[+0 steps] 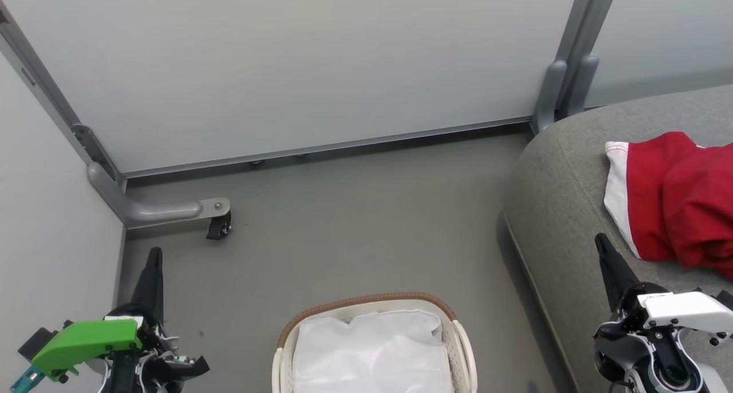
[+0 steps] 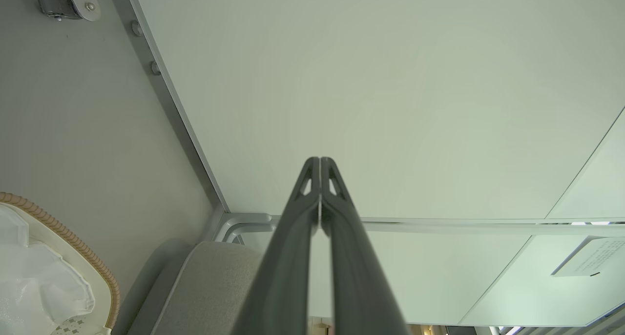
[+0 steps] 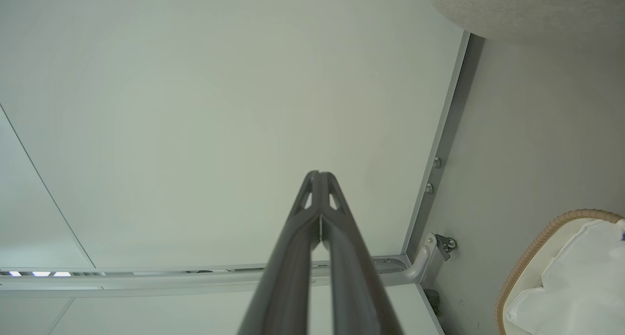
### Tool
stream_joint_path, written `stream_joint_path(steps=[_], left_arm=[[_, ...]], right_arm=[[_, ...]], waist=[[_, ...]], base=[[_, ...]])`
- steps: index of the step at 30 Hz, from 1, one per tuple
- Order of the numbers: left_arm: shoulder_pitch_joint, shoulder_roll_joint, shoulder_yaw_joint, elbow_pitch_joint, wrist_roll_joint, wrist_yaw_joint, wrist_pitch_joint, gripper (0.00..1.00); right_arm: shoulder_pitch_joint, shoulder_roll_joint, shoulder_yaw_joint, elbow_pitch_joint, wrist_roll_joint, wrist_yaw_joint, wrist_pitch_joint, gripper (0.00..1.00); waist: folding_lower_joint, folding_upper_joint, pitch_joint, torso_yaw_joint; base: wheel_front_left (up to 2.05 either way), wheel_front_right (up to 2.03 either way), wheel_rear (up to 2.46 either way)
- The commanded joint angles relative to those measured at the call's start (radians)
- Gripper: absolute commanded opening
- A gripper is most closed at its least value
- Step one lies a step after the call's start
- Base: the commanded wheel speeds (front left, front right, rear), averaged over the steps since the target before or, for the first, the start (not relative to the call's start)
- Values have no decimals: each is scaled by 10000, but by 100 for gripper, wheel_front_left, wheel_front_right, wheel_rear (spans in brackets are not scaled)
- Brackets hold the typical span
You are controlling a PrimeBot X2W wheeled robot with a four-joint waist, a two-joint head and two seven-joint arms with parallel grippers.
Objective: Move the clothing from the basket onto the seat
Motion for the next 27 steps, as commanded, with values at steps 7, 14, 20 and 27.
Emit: stream_joint_path(steps=[7,14,20,27], left_arm=[[-95,69,24,-13,-27,-60,34,0],[-95,69,23,-13,-28,-60,34,0],[-94,69,23,-14,-28,-60,33,0],[-94,69,22,-14,-29,-60,33,0]], right_arm=[[105,-60,-20,-35,33,-3,35,0],[105,-60,-20,-35,33,-3,35,0],[106,-60,-19,-35,32,-3,34,0],[106,-60,-19,-34,33,-3,34,0]], waist=[[0,0,0,0],[0,0,0,0],[0,0,0,0],[0,0,0,0]], base=[[0,0,0],[0,0,0],[0,0,0],[0,0,0]])
